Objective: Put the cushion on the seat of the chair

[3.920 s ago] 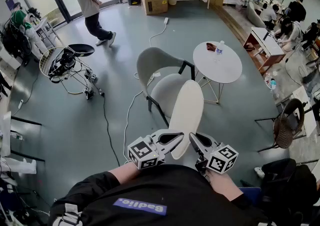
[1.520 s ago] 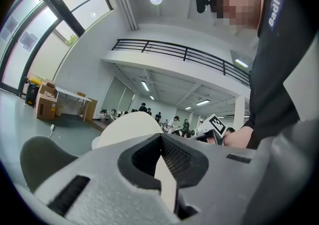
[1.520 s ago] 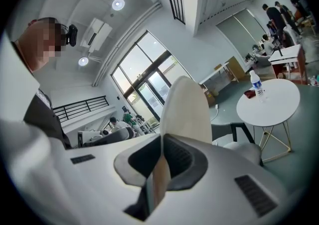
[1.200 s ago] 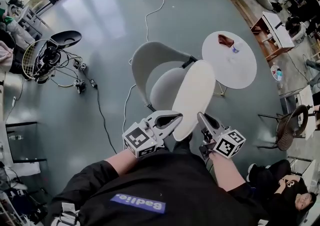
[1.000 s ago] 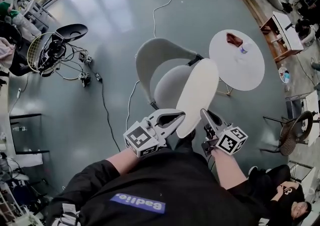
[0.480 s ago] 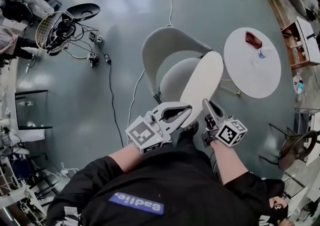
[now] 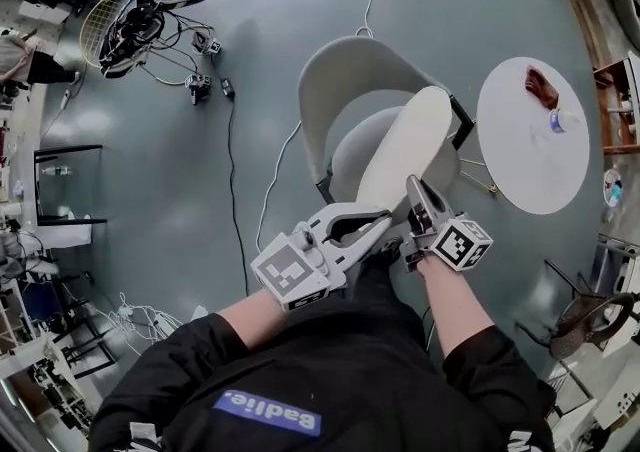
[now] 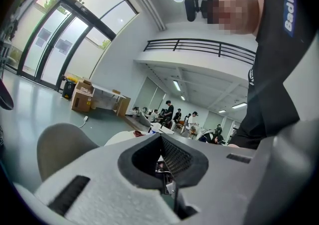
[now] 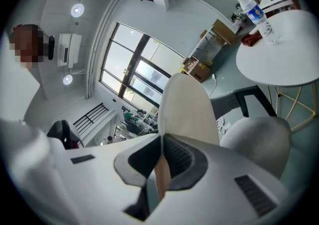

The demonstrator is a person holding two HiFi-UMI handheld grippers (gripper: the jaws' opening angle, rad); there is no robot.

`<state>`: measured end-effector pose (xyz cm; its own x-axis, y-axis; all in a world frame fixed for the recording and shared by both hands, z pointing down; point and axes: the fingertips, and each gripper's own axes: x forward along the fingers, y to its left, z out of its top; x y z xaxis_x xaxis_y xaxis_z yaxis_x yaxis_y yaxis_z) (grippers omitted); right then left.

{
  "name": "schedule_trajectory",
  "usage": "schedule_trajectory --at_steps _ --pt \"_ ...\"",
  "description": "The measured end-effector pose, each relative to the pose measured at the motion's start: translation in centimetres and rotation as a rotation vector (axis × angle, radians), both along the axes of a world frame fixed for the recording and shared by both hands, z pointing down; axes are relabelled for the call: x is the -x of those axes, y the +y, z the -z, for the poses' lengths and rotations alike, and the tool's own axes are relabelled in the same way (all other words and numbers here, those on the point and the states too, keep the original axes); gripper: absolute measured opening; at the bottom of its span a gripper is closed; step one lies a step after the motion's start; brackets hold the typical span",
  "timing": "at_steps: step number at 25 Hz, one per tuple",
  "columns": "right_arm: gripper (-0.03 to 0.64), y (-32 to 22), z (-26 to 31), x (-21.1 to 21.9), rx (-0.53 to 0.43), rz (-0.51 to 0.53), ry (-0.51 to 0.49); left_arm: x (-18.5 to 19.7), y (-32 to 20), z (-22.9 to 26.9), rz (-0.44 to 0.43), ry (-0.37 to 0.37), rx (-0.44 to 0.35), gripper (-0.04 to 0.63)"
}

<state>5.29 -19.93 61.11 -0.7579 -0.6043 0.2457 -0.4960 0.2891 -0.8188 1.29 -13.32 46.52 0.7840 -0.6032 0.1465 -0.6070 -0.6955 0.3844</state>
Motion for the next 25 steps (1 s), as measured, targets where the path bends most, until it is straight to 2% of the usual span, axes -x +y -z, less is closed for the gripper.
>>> schedule_trajectory --at_steps 14,19,25 --pt "0.04 -4.9 -7.5 4.9 0.138 -0.134 -0.147 3.1 -0.9 -1.9 0.029 -0.029 0.051 0.015" --pt "0.039 -6.0 -10.8 4.2 0.183 -0.208 -0.22 3.2 -0.9 -3.1 0.024 -0.03 0.102 0.015" --pt "0.04 -4.3 -14.6 1.2 0.214 -0.251 -0.217 1.6 -0.1 -5.1 -0.012 -0.026 0.14 0.015"
